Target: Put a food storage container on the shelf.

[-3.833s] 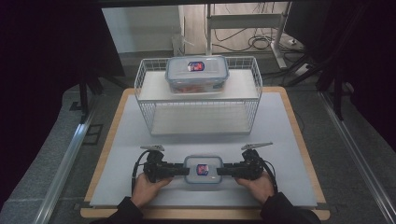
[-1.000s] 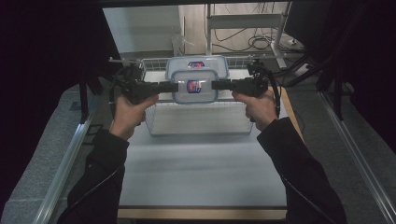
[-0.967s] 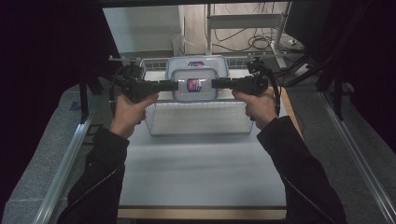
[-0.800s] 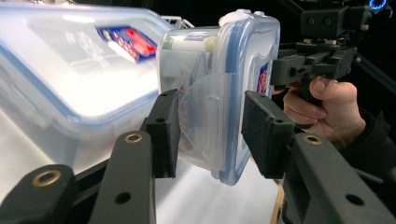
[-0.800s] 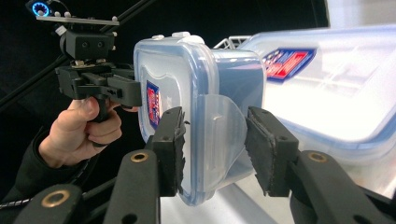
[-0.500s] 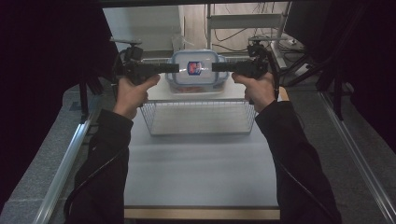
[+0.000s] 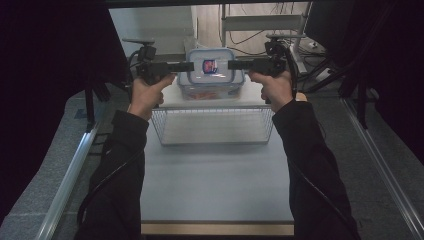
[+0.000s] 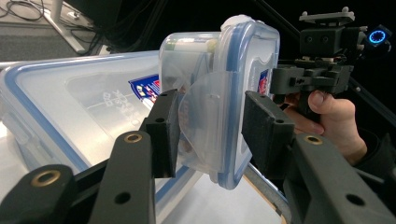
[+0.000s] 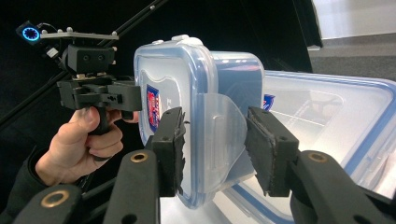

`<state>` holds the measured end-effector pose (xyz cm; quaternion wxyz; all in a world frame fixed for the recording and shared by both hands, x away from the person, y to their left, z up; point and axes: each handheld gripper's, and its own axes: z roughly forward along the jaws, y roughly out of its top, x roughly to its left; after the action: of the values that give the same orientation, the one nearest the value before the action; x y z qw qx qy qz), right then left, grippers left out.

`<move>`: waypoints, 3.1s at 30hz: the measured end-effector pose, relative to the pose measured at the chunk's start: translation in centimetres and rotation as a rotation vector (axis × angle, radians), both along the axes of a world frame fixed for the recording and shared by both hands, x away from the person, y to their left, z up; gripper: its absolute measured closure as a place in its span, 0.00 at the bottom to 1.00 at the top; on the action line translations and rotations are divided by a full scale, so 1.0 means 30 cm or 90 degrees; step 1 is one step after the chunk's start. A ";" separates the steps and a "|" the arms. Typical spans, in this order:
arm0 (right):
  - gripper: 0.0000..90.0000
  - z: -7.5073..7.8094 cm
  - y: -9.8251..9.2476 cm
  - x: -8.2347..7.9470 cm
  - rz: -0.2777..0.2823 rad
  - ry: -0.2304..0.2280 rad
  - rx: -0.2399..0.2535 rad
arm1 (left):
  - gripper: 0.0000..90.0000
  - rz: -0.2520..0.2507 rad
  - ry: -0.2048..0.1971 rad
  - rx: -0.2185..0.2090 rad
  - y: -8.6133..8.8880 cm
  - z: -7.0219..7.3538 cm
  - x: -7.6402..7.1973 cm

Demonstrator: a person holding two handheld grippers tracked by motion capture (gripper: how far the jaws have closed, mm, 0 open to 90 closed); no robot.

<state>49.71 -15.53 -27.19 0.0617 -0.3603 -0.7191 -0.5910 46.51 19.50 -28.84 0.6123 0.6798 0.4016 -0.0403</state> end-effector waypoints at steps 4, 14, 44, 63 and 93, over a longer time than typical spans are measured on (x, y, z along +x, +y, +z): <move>0.63 0.000 0.001 0.005 -0.005 0.006 0.002 | 0.62 0.016 -0.007 0.009 -0.005 0.001 -0.001; 0.57 0.000 0.016 0.017 -0.051 -0.010 -0.019 | 0.55 0.033 -0.005 0.040 -0.033 -0.009 0.000; 0.19 -0.030 -0.005 -0.098 -0.061 -0.176 -0.133 | 0.06 0.086 -0.184 0.221 -0.068 -0.054 -0.172; 0.04 -0.107 -0.039 -0.244 -0.047 -0.217 -0.159 | 0.01 0.048 -0.219 0.238 -0.077 -0.147 -0.332; 0.01 -0.483 -0.133 -0.476 -0.028 -0.198 -0.236 | 0.01 0.053 -0.202 0.249 -0.053 -0.509 -0.579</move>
<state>35.44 -19.52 -41.68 -0.1302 -0.2857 -0.8080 -0.4986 29.13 17.90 -44.12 0.5257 0.7658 0.3287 0.1706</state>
